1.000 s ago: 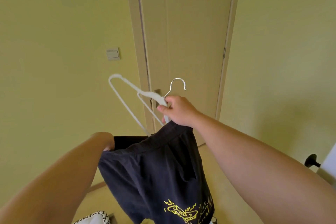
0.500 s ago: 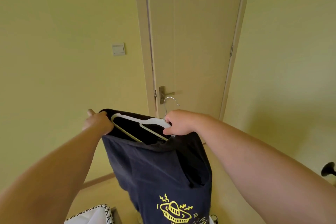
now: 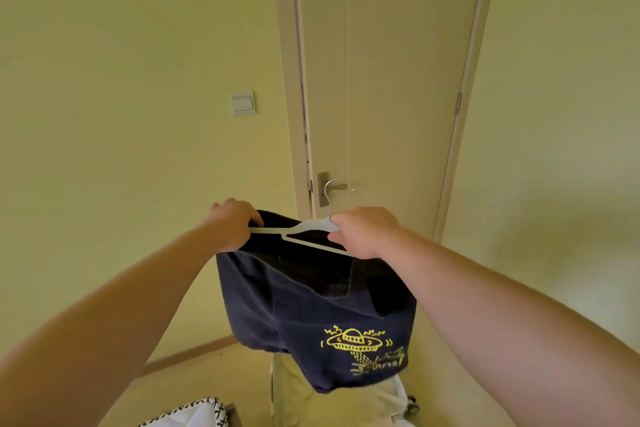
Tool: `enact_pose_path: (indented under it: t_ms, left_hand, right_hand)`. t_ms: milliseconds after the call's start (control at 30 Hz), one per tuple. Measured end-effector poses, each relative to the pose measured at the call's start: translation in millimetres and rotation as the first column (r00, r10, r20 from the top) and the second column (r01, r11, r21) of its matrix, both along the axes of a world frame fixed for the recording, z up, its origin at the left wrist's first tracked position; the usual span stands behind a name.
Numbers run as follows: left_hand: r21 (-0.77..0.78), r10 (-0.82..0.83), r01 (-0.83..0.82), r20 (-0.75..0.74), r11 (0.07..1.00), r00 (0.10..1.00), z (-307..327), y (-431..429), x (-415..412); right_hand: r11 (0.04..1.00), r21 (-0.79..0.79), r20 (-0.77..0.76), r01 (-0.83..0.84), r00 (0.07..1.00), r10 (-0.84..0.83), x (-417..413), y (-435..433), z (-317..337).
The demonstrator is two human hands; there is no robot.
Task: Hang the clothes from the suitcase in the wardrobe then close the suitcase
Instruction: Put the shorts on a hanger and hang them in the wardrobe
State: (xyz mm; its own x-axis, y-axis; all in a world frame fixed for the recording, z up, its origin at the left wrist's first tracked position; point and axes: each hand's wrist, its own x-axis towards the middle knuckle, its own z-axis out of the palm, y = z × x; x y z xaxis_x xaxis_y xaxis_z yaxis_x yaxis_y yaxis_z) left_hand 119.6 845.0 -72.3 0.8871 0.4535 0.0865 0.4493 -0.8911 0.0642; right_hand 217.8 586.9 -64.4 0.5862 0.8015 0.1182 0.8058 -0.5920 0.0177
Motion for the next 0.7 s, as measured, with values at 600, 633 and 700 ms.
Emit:
enact_pose_path:
  t_ms: [600,633,700]
  left_hand:
    - [-0.050,-0.099,0.096,-0.061,0.994,0.993,17,-24,8]
    - [-0.078,-0.090,0.087,-0.046,0.993,0.995,19,-18,5]
    - [-0.139,-0.079,0.077,-0.009,0.987,0.997,21,-7,0]
  right_hand:
    - [0.987,-0.012,0.023,0.159,0.987,-0.159,47,-26,-3]
    - [0.976,-0.059,-0.005,0.211,0.977,-0.211,53,-33,-4]
    - [0.957,-0.125,-0.091,0.263,0.957,-0.275,60,-43,-8]
